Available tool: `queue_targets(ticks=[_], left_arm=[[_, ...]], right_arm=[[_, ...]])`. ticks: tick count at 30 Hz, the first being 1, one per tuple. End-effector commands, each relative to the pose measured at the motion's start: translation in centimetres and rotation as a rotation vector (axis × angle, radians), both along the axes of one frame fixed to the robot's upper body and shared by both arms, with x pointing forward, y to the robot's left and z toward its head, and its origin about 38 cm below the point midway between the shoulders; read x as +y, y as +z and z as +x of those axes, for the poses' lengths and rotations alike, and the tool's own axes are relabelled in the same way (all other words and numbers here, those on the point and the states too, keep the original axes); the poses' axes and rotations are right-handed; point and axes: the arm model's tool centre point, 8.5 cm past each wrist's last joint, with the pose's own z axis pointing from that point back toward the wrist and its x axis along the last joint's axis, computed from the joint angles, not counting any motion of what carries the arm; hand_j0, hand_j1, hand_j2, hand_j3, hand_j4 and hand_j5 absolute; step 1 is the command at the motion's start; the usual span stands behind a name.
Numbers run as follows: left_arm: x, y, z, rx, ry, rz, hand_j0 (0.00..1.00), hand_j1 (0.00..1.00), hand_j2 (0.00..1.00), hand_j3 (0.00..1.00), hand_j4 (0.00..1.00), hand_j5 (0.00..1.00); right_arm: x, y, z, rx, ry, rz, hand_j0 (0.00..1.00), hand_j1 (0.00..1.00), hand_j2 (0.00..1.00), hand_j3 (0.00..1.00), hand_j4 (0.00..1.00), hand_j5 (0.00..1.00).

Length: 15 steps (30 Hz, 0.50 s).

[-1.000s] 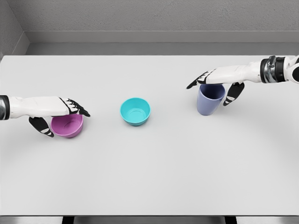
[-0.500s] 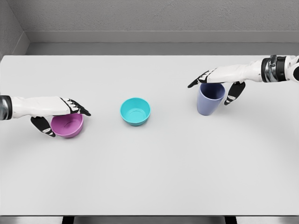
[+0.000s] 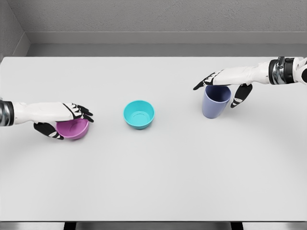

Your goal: Stacking bowl and cup with both arms

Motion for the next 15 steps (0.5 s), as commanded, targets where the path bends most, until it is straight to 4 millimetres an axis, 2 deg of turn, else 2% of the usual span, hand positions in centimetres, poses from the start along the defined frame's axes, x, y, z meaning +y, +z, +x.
queue_targets(ticks=[1,15], left_arm=[[-0.02,0.01,-0.01,0.001,0.000,-0.001,0.78,0.78,0.78,0.78,0.78,0.78],[-0.72,0.93,0.27,-0.022,-0.018,-0.013,0.78,0.78,0.78,0.78,0.78,0.78]], right_arm=[[0.00,0.08,0.03,0.001,-0.004,0.006,1.00,1.00,1.00,1.00,1.00,1.00],[-0.01,0.40,0.10,-0.006,-0.003,0.006,1.00,1.00,1.00,1.00,1.00,1.00]])
